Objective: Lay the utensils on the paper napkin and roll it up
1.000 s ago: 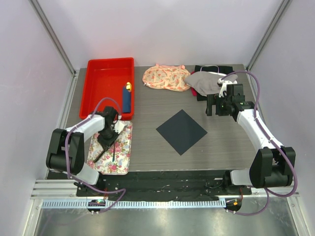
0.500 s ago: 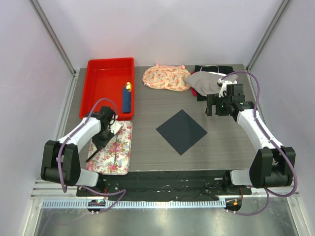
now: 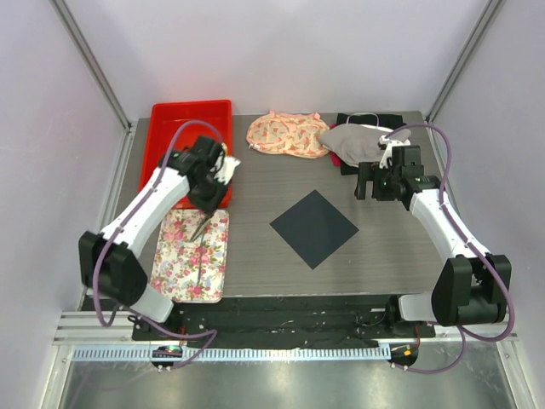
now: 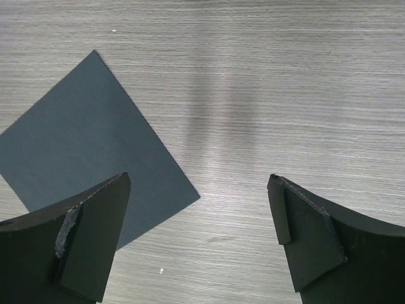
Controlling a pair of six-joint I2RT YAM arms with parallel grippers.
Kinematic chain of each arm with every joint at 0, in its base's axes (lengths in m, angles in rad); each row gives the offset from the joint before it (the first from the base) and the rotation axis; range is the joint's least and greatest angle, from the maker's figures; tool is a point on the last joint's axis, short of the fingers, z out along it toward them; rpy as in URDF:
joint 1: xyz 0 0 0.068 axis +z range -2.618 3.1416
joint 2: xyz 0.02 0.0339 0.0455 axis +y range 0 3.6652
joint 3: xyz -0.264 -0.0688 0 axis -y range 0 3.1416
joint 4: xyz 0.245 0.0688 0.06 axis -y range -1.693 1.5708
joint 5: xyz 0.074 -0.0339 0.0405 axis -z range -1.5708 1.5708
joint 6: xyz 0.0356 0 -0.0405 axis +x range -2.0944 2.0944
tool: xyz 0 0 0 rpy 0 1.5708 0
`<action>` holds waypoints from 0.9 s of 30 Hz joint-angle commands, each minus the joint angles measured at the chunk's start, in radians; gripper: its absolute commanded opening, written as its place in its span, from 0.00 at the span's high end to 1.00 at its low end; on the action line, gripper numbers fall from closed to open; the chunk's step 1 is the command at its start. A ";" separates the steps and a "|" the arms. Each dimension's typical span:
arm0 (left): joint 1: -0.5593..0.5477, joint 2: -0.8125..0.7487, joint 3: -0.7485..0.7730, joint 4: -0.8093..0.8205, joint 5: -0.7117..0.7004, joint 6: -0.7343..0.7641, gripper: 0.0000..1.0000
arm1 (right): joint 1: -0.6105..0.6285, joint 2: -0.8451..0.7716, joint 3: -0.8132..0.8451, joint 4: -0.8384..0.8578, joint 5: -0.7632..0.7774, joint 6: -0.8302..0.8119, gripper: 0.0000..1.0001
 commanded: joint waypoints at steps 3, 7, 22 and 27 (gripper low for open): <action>-0.196 0.204 0.273 0.024 -0.031 -0.371 1.00 | 0.001 -0.015 0.043 -0.018 0.018 0.061 0.00; -0.293 0.330 0.395 0.088 -0.052 -0.500 1.00 | 0.003 -0.005 0.055 -0.044 0.033 0.047 0.00; -0.390 0.757 0.736 0.234 0.139 -0.948 1.00 | 0.000 0.005 0.032 -0.061 0.090 0.049 0.00; -0.395 0.826 0.762 0.249 0.185 -0.988 1.00 | 0.000 0.014 0.027 -0.061 0.082 0.047 0.00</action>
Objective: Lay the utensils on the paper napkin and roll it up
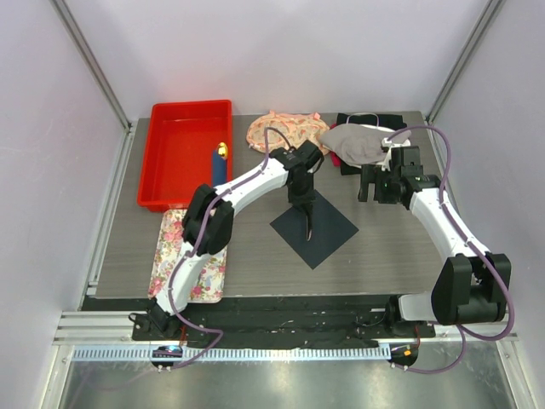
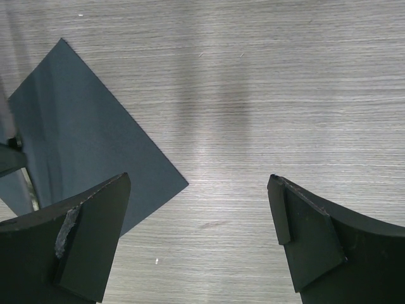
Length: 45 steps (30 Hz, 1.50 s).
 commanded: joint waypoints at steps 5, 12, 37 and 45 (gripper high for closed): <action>-0.010 0.065 0.100 0.050 0.087 -0.078 1.00 | 0.000 0.029 0.016 0.008 -0.014 0.007 0.00; -0.010 0.090 0.094 0.078 0.122 -0.109 1.00 | -0.002 0.044 0.012 0.008 -0.038 0.006 0.00; -0.010 0.162 0.121 0.044 0.112 -0.061 0.80 | 0.000 0.055 0.012 0.008 -0.049 0.001 0.00; 0.004 0.107 0.138 0.046 0.113 -0.043 0.53 | 0.000 0.054 0.024 0.001 -0.078 -0.014 0.00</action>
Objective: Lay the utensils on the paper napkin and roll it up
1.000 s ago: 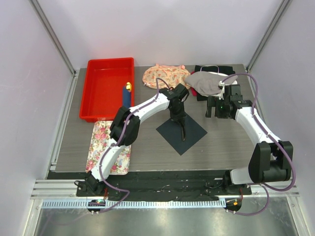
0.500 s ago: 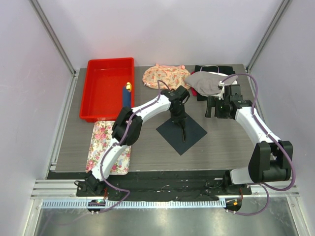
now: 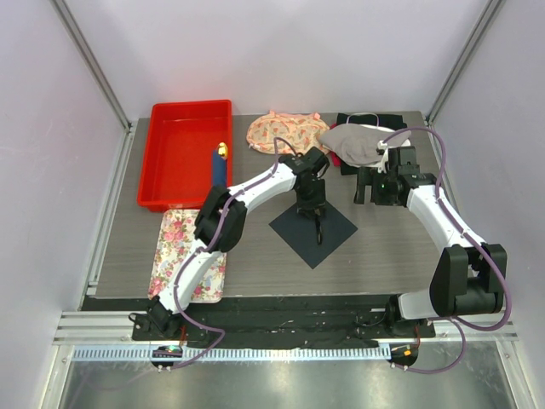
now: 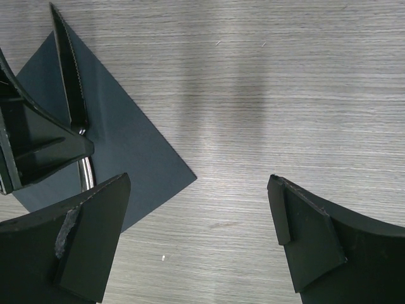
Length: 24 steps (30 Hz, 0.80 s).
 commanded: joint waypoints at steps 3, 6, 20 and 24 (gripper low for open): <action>0.018 -0.102 0.056 -0.001 -0.003 0.052 0.51 | 0.000 -0.007 0.027 -0.003 -0.062 -0.033 0.00; 0.026 -0.187 0.016 0.010 -0.020 0.099 0.52 | 0.000 -0.013 0.027 -0.009 -0.143 -0.050 0.02; 0.113 -0.459 -0.562 0.289 0.154 0.363 1.00 | 0.119 0.119 -0.012 0.005 -0.349 -0.066 0.68; 0.116 -0.436 -0.619 0.338 0.120 0.380 1.00 | 0.171 0.173 -0.005 0.034 -0.320 -0.056 0.80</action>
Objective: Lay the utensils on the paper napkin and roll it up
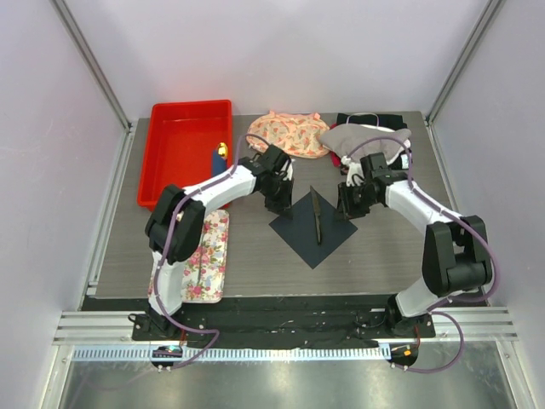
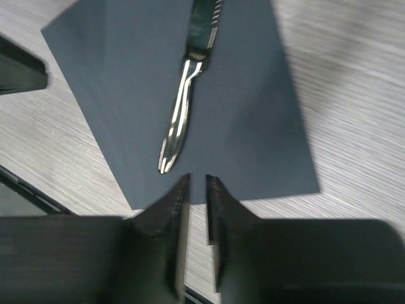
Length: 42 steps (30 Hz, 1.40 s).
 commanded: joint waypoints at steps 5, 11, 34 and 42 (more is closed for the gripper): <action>0.009 0.039 -0.096 0.114 -0.010 0.038 1.00 | 0.122 0.046 -0.001 0.076 0.051 0.034 0.88; 0.011 0.048 -0.144 0.127 -0.015 0.023 1.00 | 0.193 0.083 -0.004 0.090 0.197 0.080 0.99; 0.014 0.071 -0.164 0.118 -0.058 0.012 1.00 | 0.285 0.158 -0.011 0.093 0.363 0.138 0.63; 0.026 0.068 -0.179 0.114 -0.053 0.008 1.00 | 0.285 0.167 0.003 0.082 0.358 0.135 0.62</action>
